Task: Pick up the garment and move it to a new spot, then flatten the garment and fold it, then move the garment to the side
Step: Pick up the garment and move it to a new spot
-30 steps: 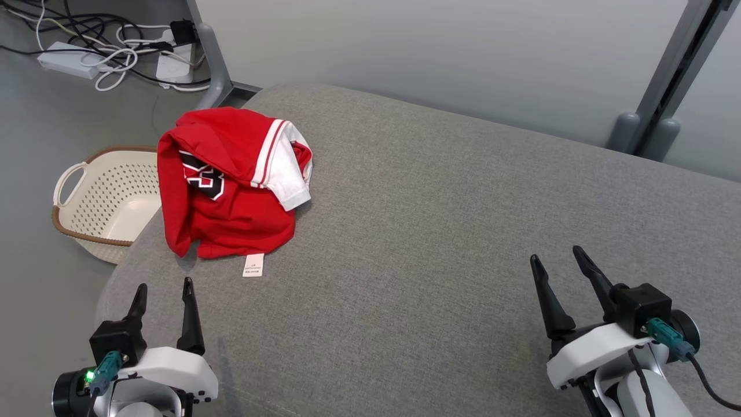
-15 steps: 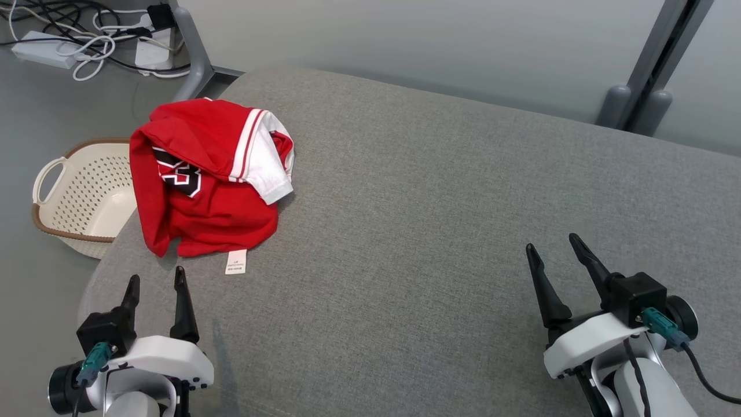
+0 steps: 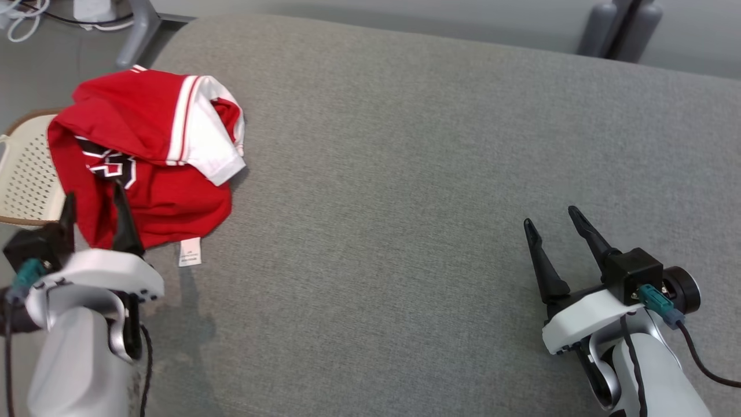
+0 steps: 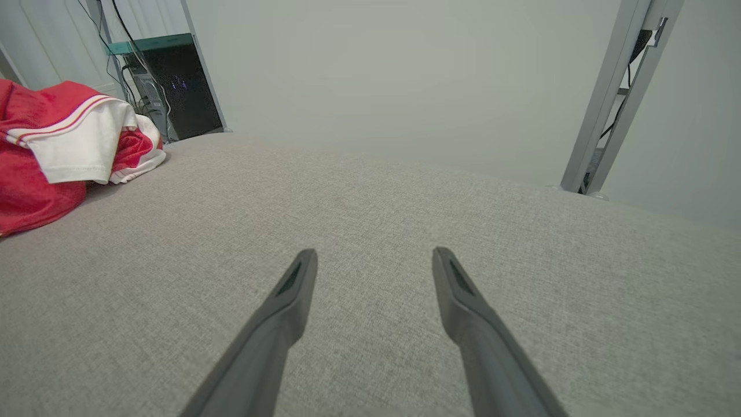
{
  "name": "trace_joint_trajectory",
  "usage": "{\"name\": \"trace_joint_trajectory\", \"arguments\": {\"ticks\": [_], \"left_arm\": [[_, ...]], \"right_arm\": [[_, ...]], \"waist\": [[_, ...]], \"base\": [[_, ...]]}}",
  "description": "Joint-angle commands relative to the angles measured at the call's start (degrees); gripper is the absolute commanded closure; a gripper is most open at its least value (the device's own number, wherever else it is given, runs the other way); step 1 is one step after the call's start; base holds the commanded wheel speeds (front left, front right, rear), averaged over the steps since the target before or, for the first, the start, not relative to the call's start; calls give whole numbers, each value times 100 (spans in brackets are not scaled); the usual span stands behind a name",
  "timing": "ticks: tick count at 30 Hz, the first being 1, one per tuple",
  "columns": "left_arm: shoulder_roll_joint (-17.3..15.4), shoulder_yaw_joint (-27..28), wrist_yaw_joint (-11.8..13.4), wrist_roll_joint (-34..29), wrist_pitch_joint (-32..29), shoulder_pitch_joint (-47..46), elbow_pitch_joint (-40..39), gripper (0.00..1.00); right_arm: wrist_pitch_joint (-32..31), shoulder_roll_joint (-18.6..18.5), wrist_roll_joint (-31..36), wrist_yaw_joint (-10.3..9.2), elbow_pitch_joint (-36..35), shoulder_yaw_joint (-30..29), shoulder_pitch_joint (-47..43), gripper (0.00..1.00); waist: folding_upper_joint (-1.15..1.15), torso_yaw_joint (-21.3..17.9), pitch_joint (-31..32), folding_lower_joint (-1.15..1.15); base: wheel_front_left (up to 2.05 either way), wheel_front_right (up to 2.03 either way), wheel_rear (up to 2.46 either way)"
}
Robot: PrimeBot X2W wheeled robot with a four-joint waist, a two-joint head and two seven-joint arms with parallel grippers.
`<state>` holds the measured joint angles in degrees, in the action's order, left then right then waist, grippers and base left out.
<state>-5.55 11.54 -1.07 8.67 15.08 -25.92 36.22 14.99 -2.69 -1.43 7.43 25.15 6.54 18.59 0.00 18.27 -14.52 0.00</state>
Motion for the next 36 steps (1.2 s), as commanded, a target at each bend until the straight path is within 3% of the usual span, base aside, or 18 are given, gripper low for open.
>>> {"name": "trace_joint_trajectory", "arguments": {"ticks": [1, 14, 28, 29, 30, 36], "left_arm": [[-66, 56, -48, -3, 13, -218, 80, 0], [-757, 402, -222, 127, 13, -1673, 1854, 0], [-1231, 489, -95, 324, -165, -2430, 3402, 1], [-1242, 498, -105, 339, -153, -2446, 3435, 58], [-1260, 471, -115, 311, -143, -2455, 3461, 100], [-1317, 344, -195, 241, 0, -2561, 3295, 100]], "right_arm": [[29, -42, 42, 11, 16, 2, 84, 0], [29, -52, 91, 11, 103, 36, 346, 0], [16, -87, -9, 5, 324, 81, 409, 0], [15, -86, -21, 5, 337, 78, 411, 0], [15, -86, -31, 5, 346, 73, 412, 0], [16, -72, -74, 5, 367, 28, 381, 0]], "waist": [[0, -137, -149, 0], [0, -563, -641, 0], [0, -1021, -886, 0], [0, -1036, -888, 0], [0, -1049, -888, 0], [0, -1075, -734, 0]], "base": [[0, 0, 0], [0, 0, 0], [0, 0, 0], [0, 0, 0], [0, 0, 0], [0, 0, 0]]}}
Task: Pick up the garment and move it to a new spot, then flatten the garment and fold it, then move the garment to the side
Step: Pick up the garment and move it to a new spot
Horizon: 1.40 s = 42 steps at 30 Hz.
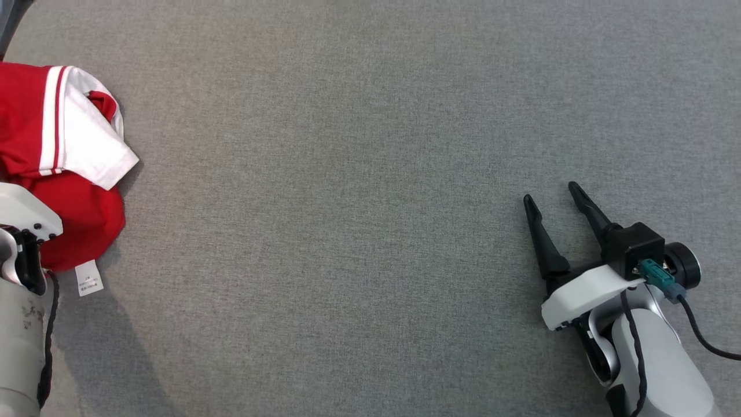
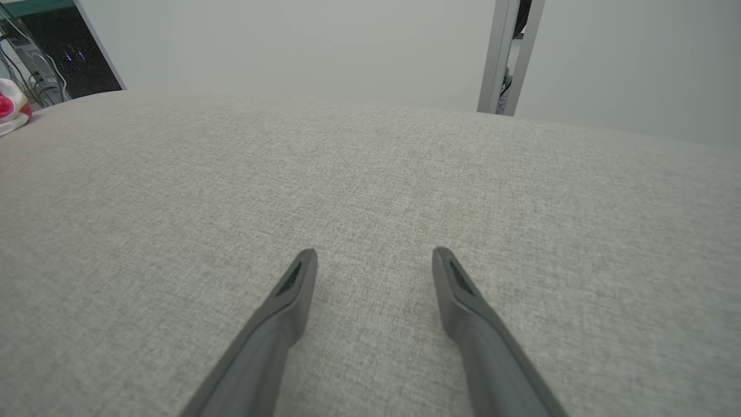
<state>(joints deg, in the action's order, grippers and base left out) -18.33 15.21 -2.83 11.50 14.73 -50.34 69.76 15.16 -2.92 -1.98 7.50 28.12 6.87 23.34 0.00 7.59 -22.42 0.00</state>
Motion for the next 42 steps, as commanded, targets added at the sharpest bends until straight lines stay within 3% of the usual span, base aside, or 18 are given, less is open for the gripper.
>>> {"name": "trace_joint_trajectory", "arguments": {"ticks": [1, 13, 25, 31, 35, 42], "left_arm": [[-49, -65, -49, -72, 48, -135, -123, 100], [212, -663, -327, -454, 54, -243, -1534, 100], [1131, -1525, -462, -480, 55, 129, -2175, 100], [1458, -2299, -468, -305, 56, 406, -2316, 100], [1512, -2937, -466, -79, 56, 571, -2444, 100], [1529, -4303, -423, 940, 56, 818, -2981, 100]], "right_arm": [[0, -43, -48, -1, 70, 5, -95, 0], [0, -15, -436, -1, 40, 131, -265, 0], [0, -14, -772, -1, -4, 204, -425, 0], [0, -11, -855, -1, -35, 219, -478, 0], [0, -10, -913, -1, -41, 255, -483, 0], [0, -11, -1019, 0, -45, 326, -489, 0]], "waist": [[0, -14, 101, 0], [0, -394, 612, 0], [0, -1112, 788, 0], [0, -1529, 786, 0], [0, -1772, 778, 0], [0, -2078, 775, 0]], "base": [[0, 0, 0], [0, 0, 0], [0, 0, 0], [0, 0, 0], [0, 0, 0], [0, 0, 0]]}}
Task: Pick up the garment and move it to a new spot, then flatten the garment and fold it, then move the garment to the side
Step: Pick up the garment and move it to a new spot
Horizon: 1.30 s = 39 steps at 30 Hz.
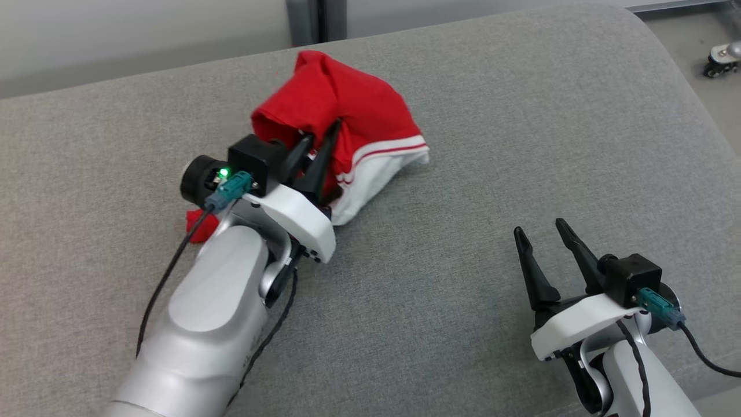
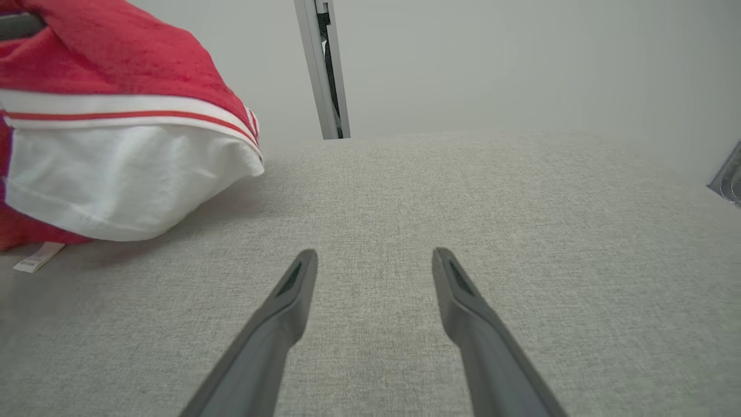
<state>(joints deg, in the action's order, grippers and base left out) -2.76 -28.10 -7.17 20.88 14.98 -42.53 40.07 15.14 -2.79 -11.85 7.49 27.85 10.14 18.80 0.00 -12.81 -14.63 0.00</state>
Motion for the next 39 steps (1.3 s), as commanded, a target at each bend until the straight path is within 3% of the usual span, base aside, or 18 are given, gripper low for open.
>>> {"name": "trace_joint_trajectory", "arguments": {"ticks": [1, 5, 8, 10, 17, 24, 39], "left_arm": [[-29, -178, 45, 101, 31, 56, -105, 100], [-33, -766, 281, 308, 30, 97, -303, 100], [-38, -898, 461, 454, 30, 158, -308, 100], [-31, -938, 546, 481, 30, 211, -250, 0], [-105, -517, 852, 63, 30, 683, -244, 0], [-160, 480, 1064, -285, 29, 1616, -796, 0], [-66, 2164, 1071, -801, 23, 3251, -1516, 0]], "right_arm": [[1, -24, -44, 0, -11, 22, -38, 0], [1, -27, -92, 0, -30, 39, -47, 0], [1, -25, -99, 1, -44, 34, -54, 0], [1, -25, -90, 1, -55, -1, -68, 0], [1, -27, -21, 1, -108, -90, -141, 0], [1, -27, 35, 1, -155, -180, -207, 0], [1, -27, 136, 1, -18, -219, -537, 0]], "waist": [[0, -73, 1, 0], [0, -170, 6, 0], [0, -187, 9, 0], [0, -165, 25, 0], [0, 52, 185, 0], [0, 319, 458, 0], [0, 712, 1024, 0]], "base": [[0, 0, 0], [0, 0, 0], [0, 0, 0], [0, 0, 0], [0, 0, 0], [0, 0, 0], [0, 0, 0]]}}
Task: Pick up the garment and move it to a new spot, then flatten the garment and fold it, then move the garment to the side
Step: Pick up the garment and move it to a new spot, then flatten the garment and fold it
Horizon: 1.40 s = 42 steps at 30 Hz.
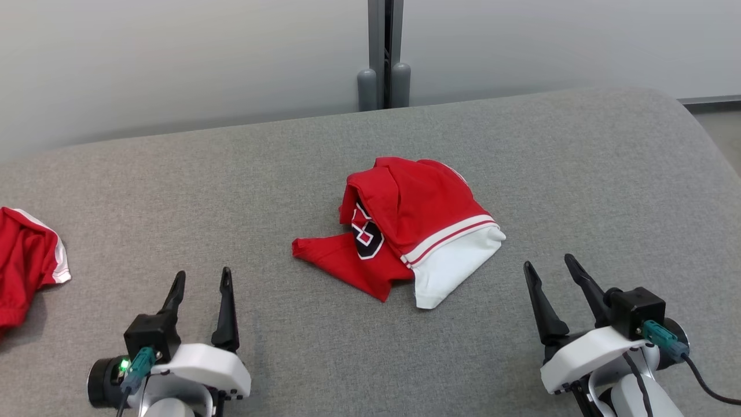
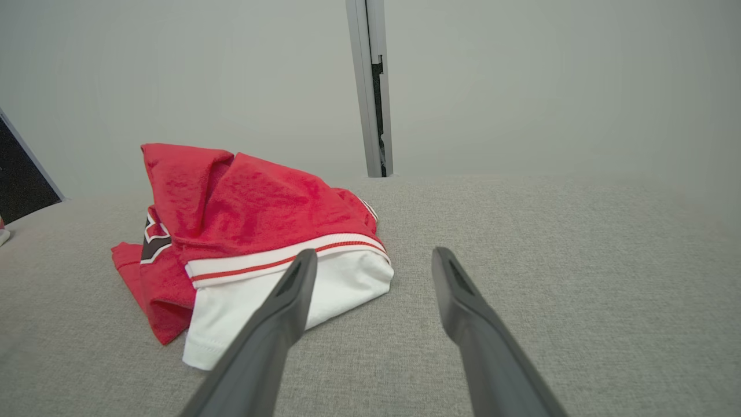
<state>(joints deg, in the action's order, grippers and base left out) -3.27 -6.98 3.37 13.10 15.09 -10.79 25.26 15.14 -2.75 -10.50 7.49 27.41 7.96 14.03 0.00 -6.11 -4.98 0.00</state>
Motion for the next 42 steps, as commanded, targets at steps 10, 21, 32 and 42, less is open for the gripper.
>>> {"name": "trace_joint_trajectory", "arguments": {"ticks": [10, 21, 32, 42], "left_arm": [[28, 664, 63, -106, 12, 877, -649, 0], [26, 405, 21, 14, 12, 912, -831, 0], [20, 123, -227, 214, 12, 655, -888, 0], [26, 26, -332, 404, 12, 563, -823, 0]], "right_arm": [[1, -31, 64, 1, 62, -101, -281, 0], [1, -30, 68, 1, 164, 85, -216, 0], [2, -35, 454, 0, 708, 562, 169, 0], [1, -36, 941, 0, 1040, 503, 343, 0]], "waist": [[0, 268, 353, 0], [0, 651, 228, 0], [0, 1251, -255, 0], [0, 1460, -428, 0]], "base": [[0, 0, 0], [0, 0, 0], [0, 0, 0], [0, 0, 0]]}}
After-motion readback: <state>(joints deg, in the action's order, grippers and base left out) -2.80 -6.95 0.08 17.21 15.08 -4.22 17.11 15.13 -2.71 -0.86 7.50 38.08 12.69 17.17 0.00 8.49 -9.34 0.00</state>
